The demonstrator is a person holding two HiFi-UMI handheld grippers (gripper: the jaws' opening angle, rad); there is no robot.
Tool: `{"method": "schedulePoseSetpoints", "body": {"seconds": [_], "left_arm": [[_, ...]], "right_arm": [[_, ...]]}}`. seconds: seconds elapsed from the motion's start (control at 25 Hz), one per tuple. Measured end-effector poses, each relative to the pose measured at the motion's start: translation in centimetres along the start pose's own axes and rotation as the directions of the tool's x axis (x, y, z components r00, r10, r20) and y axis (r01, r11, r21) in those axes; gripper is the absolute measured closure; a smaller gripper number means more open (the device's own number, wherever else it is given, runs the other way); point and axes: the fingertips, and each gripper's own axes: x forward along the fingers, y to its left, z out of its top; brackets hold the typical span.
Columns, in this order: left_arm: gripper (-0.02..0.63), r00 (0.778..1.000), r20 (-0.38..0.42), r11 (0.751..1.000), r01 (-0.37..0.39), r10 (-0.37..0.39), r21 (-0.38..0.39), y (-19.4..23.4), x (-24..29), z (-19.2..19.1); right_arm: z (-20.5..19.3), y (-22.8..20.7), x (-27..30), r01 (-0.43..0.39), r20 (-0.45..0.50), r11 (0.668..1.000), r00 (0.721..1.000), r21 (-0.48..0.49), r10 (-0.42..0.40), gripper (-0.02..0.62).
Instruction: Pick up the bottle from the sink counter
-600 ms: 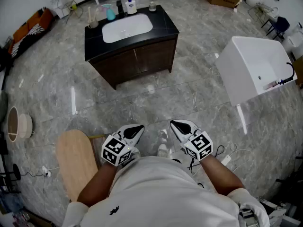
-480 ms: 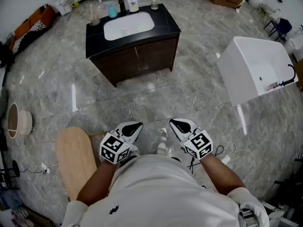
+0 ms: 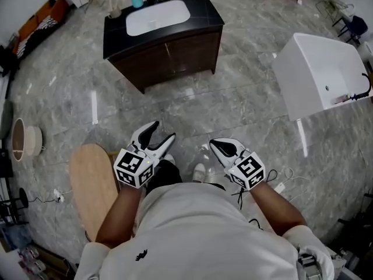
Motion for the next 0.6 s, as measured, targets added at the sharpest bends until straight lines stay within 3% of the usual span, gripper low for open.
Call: {"method": "schedulePoseSetpoints", "body": {"seconds": [0.2,0.6], "left_arm": [[0.272,0.999,0.041,1.0,-0.004,0.005,-0.013,3.0,2.5,2.4],[0.232,0.998,0.05,0.999,0.046,-0.045,-0.019,11.6,11.6,6.6]], "right_arm": [[0.4,-1.6,0.9,-0.011,0.027,0.999,1.0,0.035,0.01,0.584],[4.0,-10.5,5.0,0.143,-0.003,0.989,0.99,0.036,-0.143,0.583]]}}
